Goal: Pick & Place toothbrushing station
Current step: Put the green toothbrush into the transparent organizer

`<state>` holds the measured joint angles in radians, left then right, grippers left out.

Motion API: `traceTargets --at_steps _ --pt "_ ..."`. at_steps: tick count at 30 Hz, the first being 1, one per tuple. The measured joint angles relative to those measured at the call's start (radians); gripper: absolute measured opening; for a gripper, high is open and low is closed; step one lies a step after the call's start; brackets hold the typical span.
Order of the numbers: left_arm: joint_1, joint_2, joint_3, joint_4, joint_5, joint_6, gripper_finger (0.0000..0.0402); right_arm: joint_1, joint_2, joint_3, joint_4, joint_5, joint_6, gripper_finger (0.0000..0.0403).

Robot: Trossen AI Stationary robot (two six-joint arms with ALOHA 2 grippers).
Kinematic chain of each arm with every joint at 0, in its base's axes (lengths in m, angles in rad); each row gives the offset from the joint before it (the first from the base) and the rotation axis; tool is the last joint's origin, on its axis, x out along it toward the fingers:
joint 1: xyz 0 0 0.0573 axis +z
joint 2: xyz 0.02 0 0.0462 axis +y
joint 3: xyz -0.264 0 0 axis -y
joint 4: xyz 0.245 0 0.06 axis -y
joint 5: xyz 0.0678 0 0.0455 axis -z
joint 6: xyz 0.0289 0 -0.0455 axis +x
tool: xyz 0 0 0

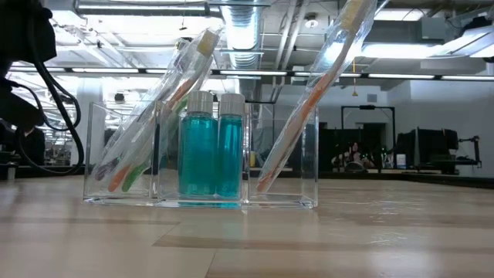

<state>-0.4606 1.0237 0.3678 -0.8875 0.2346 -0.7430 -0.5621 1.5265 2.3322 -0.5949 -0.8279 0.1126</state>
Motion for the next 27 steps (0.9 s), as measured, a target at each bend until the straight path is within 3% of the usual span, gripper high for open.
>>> traceTargets --at_steps 4,6,13,19,27 --pt "0.002 0.0 -0.001 0.016 0.028 -0.017 0.0038 0.0 0.0 0.0 0.0 0.003 -0.005 0.0123" --pt "0.002 0.0 -0.001 0.028 0.045 -0.037 0.0014 0.0 0.0 0.0 0.0 0.003 -0.006 0.0123" --pt "0.002 -0.01 0.04 0.044 0.165 -0.171 0.0005 0.0 0.0 0.0 0.0 0.003 -0.008 0.0123" --pt "0.015 -0.029 0.131 0.054 0.165 -0.251 0.0005 0.0 0.0 0.0 -0.004 0.003 -0.033 0.0123" --pt "0.179 -0.094 0.369 0.118 0.168 -0.355 0.0004 -0.002 0.0 0.0 -0.008 0.003 -0.06 0.0123"
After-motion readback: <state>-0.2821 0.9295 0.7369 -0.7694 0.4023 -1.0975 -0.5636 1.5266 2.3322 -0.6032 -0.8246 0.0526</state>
